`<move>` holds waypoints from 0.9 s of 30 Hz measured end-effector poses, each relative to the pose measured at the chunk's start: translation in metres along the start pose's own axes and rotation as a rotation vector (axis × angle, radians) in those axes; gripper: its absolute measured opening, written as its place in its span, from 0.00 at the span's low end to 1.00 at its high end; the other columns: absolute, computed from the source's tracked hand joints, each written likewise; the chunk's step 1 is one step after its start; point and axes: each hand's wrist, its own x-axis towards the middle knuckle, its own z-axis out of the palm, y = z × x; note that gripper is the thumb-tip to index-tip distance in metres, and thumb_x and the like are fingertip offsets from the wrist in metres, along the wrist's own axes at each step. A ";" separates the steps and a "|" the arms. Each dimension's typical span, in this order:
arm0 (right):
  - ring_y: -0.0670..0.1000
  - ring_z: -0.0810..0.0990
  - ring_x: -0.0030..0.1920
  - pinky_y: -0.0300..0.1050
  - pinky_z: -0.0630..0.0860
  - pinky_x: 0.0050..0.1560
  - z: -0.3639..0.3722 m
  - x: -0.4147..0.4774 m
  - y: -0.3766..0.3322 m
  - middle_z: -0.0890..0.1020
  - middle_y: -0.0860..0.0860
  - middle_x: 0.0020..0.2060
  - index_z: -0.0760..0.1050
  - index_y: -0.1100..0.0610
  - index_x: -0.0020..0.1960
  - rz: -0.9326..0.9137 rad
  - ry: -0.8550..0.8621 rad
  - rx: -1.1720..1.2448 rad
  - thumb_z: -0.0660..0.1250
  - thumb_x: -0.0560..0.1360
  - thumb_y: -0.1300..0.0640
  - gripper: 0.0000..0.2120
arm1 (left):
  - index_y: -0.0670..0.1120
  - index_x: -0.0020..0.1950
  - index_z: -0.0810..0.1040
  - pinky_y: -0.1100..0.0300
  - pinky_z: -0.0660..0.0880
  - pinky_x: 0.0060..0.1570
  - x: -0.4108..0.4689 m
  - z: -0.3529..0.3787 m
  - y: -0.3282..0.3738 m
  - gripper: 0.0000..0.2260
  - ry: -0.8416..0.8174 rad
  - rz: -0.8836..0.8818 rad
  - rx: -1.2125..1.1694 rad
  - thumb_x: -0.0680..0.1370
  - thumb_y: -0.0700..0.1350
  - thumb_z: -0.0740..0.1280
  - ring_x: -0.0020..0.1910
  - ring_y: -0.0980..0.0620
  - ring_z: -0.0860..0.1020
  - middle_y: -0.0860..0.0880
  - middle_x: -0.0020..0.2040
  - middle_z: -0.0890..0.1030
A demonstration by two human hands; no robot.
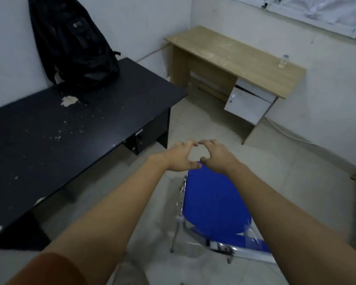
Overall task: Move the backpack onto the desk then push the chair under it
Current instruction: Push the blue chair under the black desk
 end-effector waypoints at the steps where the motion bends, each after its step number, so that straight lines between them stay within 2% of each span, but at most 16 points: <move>1: 0.58 0.67 0.67 0.59 0.71 0.63 0.007 -0.016 0.013 0.67 0.55 0.71 0.63 0.49 0.72 0.006 -0.027 0.027 0.68 0.73 0.53 0.29 | 0.54 0.76 0.56 0.45 0.67 0.69 -0.005 0.020 0.008 0.37 -0.033 -0.009 -0.002 0.73 0.59 0.70 0.71 0.41 0.66 0.40 0.74 0.63; 4: 0.58 0.68 0.67 0.58 0.73 0.61 0.031 -0.065 0.055 0.66 0.55 0.72 0.63 0.50 0.73 0.051 -0.138 0.095 0.67 0.74 0.56 0.29 | 0.54 0.77 0.56 0.44 0.68 0.69 -0.021 0.083 0.035 0.38 -0.118 -0.030 0.004 0.72 0.62 0.70 0.70 0.42 0.68 0.41 0.73 0.63; 6: 0.57 0.71 0.66 0.56 0.74 0.61 0.049 -0.096 0.077 0.70 0.55 0.70 0.64 0.51 0.72 0.103 -0.199 0.160 0.66 0.75 0.56 0.27 | 0.54 0.77 0.57 0.45 0.69 0.68 -0.031 0.120 0.050 0.37 -0.164 -0.042 -0.014 0.73 0.62 0.69 0.69 0.42 0.69 0.41 0.72 0.65; 8: 0.55 0.76 0.56 0.51 0.76 0.55 0.067 -0.125 0.092 0.77 0.55 0.60 0.71 0.53 0.65 0.145 -0.259 0.212 0.66 0.75 0.56 0.18 | 0.52 0.76 0.60 0.49 0.71 0.64 -0.040 0.154 0.061 0.34 -0.231 -0.047 -0.021 0.74 0.61 0.69 0.66 0.43 0.72 0.42 0.70 0.68; 10: 0.54 0.78 0.48 0.50 0.77 0.50 0.082 -0.153 0.106 0.81 0.54 0.50 0.77 0.53 0.55 0.194 -0.298 0.233 0.65 0.75 0.56 0.09 | 0.51 0.73 0.65 0.52 0.73 0.60 -0.049 0.184 0.069 0.32 -0.317 -0.053 0.001 0.74 0.61 0.69 0.62 0.45 0.74 0.43 0.68 0.73; 12: 0.53 0.79 0.46 0.51 0.77 0.48 0.090 -0.179 0.119 0.82 0.53 0.46 0.79 0.54 0.49 0.238 -0.290 0.254 0.63 0.75 0.55 0.08 | 0.50 0.72 0.67 0.52 0.74 0.59 -0.058 0.210 0.069 0.31 -0.360 -0.074 0.029 0.73 0.61 0.69 0.61 0.46 0.75 0.45 0.66 0.75; 14: 0.51 0.79 0.46 0.50 0.77 0.46 0.087 -0.203 0.134 0.82 0.49 0.45 0.79 0.51 0.50 0.263 -0.239 0.258 0.62 0.74 0.48 0.11 | 0.50 0.73 0.67 0.51 0.74 0.60 -0.066 0.233 0.067 0.30 -0.309 -0.085 0.093 0.74 0.58 0.69 0.62 0.45 0.75 0.45 0.66 0.76; 17: 0.48 0.78 0.50 0.46 0.71 0.45 0.075 -0.233 0.158 0.80 0.42 0.48 0.75 0.41 0.58 0.225 -0.209 0.151 0.57 0.71 0.34 0.21 | 0.52 0.70 0.71 0.50 0.75 0.60 -0.070 0.253 0.063 0.20 -0.094 -0.057 0.160 0.78 0.47 0.65 0.61 0.43 0.76 0.45 0.63 0.78; 19: 0.46 0.78 0.49 0.46 0.73 0.47 0.072 -0.248 0.173 0.79 0.39 0.48 0.73 0.39 0.60 0.152 -0.213 0.035 0.56 0.69 0.30 0.24 | 0.53 0.67 0.74 0.50 0.76 0.58 -0.067 0.261 0.063 0.18 -0.030 -0.039 0.170 0.77 0.42 0.64 0.59 0.43 0.77 0.45 0.61 0.80; 20: 0.46 0.79 0.48 0.47 0.74 0.48 0.070 -0.250 0.176 0.79 0.39 0.49 0.72 0.39 0.61 0.122 -0.220 -0.016 0.59 0.68 0.32 0.24 | 0.52 0.67 0.75 0.50 0.76 0.57 -0.065 0.260 0.064 0.19 -0.020 -0.034 0.178 0.77 0.40 0.64 0.58 0.43 0.78 0.45 0.60 0.81; 22: 0.49 0.79 0.45 0.47 0.75 0.45 0.071 -0.244 0.177 0.81 0.43 0.49 0.70 0.40 0.63 0.090 -0.239 -0.097 0.66 0.67 0.42 0.24 | 0.51 0.67 0.75 0.51 0.75 0.58 -0.062 0.261 0.065 0.21 0.006 -0.035 0.199 0.76 0.38 0.63 0.59 0.42 0.78 0.45 0.61 0.80; 24: 0.53 0.77 0.41 0.46 0.73 0.41 0.075 -0.236 0.176 0.82 0.48 0.48 0.69 0.40 0.63 0.082 -0.261 -0.180 0.64 0.65 0.51 0.26 | 0.51 0.68 0.75 0.51 0.74 0.59 -0.062 0.266 0.065 0.22 0.019 -0.055 0.222 0.75 0.37 0.62 0.59 0.42 0.77 0.45 0.61 0.80; 27: 0.53 0.74 0.37 0.45 0.70 0.38 0.079 -0.232 0.179 0.82 0.49 0.47 0.68 0.41 0.64 0.042 -0.267 -0.227 0.61 0.64 0.53 0.28 | 0.53 0.68 0.75 0.50 0.76 0.58 -0.064 0.266 0.066 0.22 0.034 -0.092 0.267 0.74 0.39 0.63 0.58 0.43 0.78 0.47 0.60 0.80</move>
